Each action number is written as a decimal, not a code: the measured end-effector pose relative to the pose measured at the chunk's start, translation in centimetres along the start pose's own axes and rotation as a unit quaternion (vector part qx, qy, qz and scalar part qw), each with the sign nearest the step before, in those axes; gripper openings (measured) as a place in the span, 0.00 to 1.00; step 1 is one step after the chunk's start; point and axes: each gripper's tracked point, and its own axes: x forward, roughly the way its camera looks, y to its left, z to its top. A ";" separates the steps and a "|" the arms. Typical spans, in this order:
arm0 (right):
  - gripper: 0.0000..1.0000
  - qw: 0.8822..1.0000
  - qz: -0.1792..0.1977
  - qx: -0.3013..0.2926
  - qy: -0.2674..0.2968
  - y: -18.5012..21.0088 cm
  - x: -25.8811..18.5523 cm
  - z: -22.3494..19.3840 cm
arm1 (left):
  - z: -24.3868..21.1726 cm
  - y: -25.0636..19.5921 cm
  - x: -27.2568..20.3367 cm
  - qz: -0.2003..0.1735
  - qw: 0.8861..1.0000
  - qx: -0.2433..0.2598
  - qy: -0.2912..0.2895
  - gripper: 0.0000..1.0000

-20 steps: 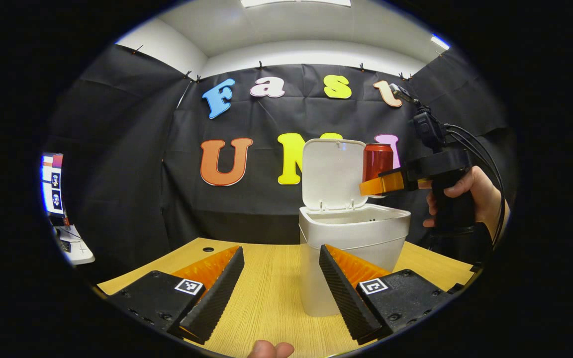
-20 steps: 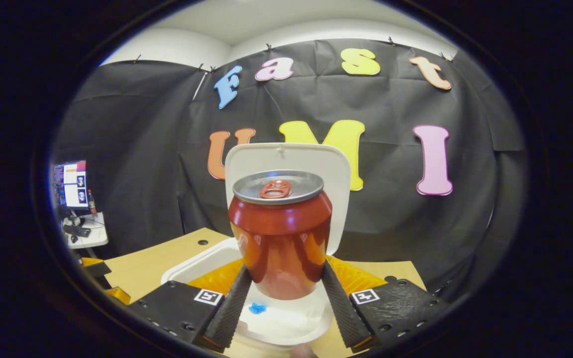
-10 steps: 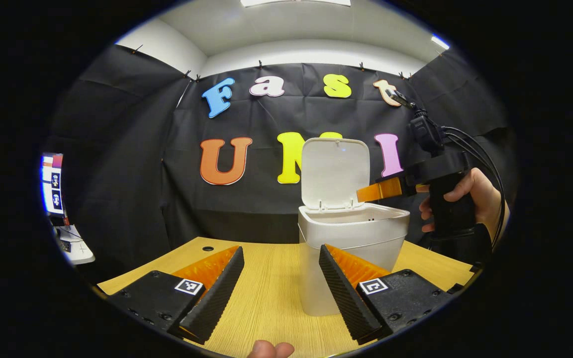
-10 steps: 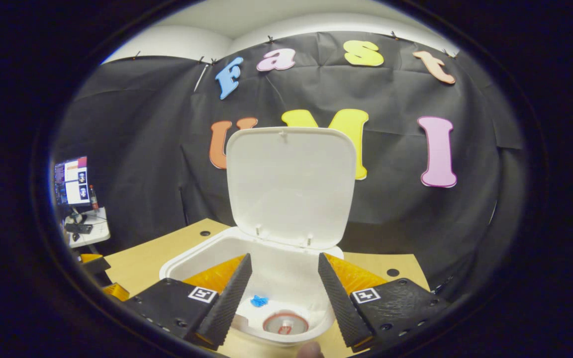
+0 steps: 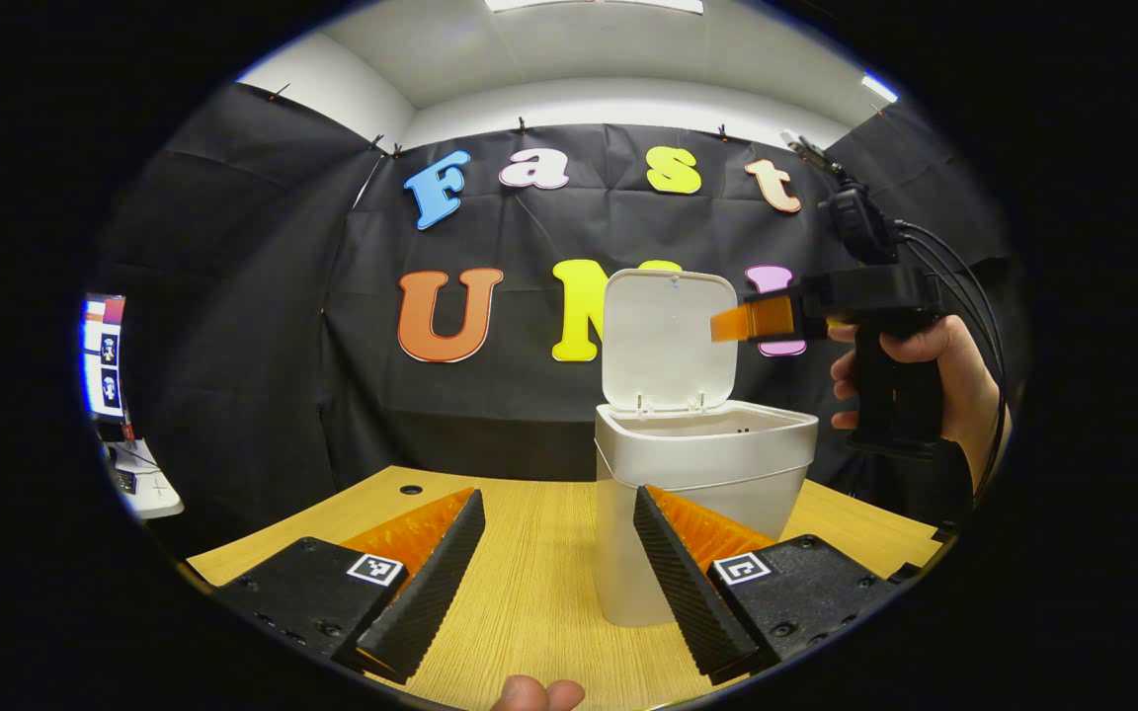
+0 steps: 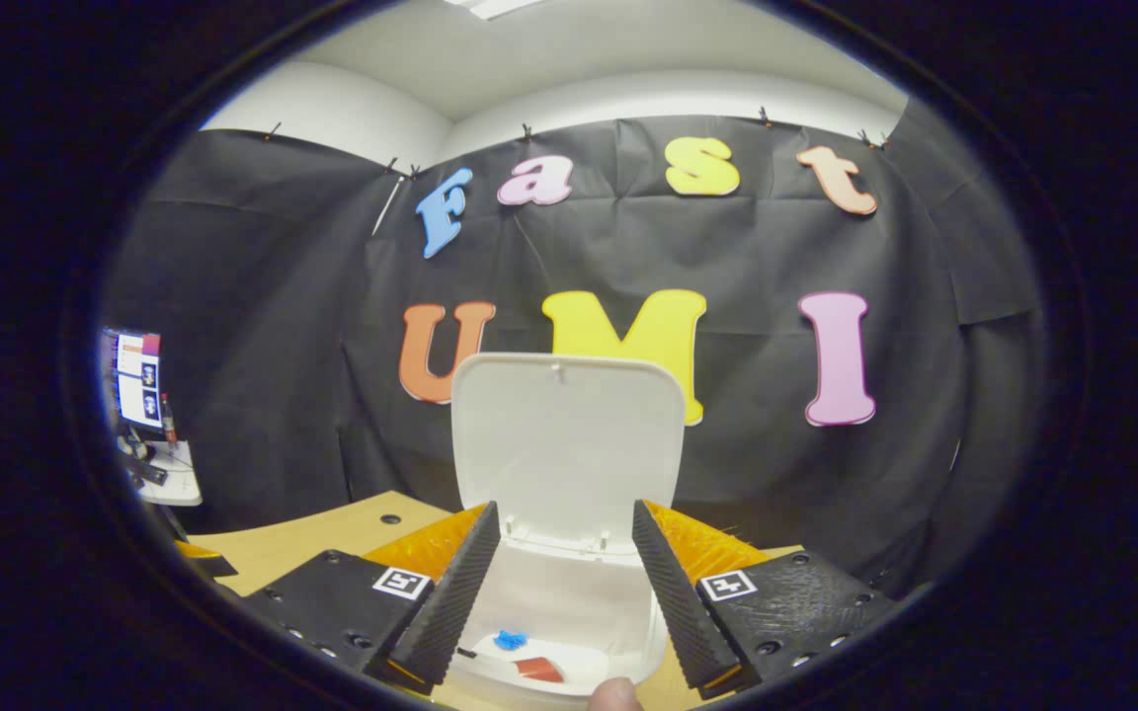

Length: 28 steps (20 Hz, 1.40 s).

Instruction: Press the lid of the desktop garbage bin to open it, pick up the crumpled paper on the desktop and throw it into the bin, then pick up the pop can on the desktop and drop it into the bin, and finally close the garbage bin lid.

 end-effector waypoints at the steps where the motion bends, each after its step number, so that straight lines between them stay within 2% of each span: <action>1: 0.84 1.000 -0.001 -0.002 -0.021 0.5 0.1 1.1 | -0.1 0.0 0.2 -0.004 1.000 -0.006 0.000 0.98; 2: 0.83 0.999 -0.007 -0.005 -0.041 0.7 0.4 1.9 | -0.3 -0.1 0.6 -0.005 1.000 -0.011 0.002 0.98; 3: 0.87 0.998 -0.013 -0.010 -0.059 0.8 0.6 2.7 | -0.5 0.0 0.9 -0.005 1.000 -0.013 0.004 0.98; 6: 0.83 0.994 -0.016 -0.006 -0.105 1.5 1.9 4.8 | -0.9 0.3 2.2 -0.006 1.000 -0.016 0.007 0.98; 11: 0.83 0.989 -0.039 -0.009 -0.144 0.7 5.2 6.1 | -0.8 0.9 4.4 -0.011 1.000 -0.010 0.004 0.98; 14: 0.83 0.981 -0.046 -0.009 -0.191 0.7 5.9 8.8 | -0.8 0.7 4.8 -0.021 1.000 -0.008 -0.002 0.98; 15: 0.79 0.977 -0.048 -0.005 -0.209 0.6 6.2 9.8 | -1.0 0.8 4.7 -0.022 1.000 -0.005 -0.001 0.98; 16: 0.83 0.974 -0.048 0.000 -0.220 0.6 6.6 10.3 | -1.0 0.9 4.9 -0.023 1.000 -0.002 -0.002 0.98; 18: 0.87 0.975 -0.057 0.010 -0.216 0.0 8.1 9.8 | -0.8 1.1 5.1 -0.019 1.000 0.004 -0.005 0.98; 21: 0.87 0.977 -0.066 0.031 -0.200 -0.8 10.3 8.8 | -0.4 2.4 6.3 -0.011 1.000 0.003 -0.005 1.00; 22: 0.87 0.978 -0.066 0.038 -0.194 -0.9 10.8 8.5 | -0.6 2.8 6.5 -0.009 1.000 0.002 -0.003 0.98; 23: 0.83 0.979 -0.066 0.042 -0.188 -1.0 11.1 8.1 | -0.8 3.0 6.5 -0.006 1.000 0.000 -0.001 0.98; 24: 0.87 0.979 -0.067 0.041 -0.188 -1.0 11.2 8.2 | -1.0 3.2 6.4 -0.004 1.000 -0.002 0.000 0.98; 28: 0.82 0.982 -0.068 0.026 -0.175 -0.8 10.4 8.0 | -1.1 2.5 6.3 -0.007 1.000 -0.003 0.002 0.98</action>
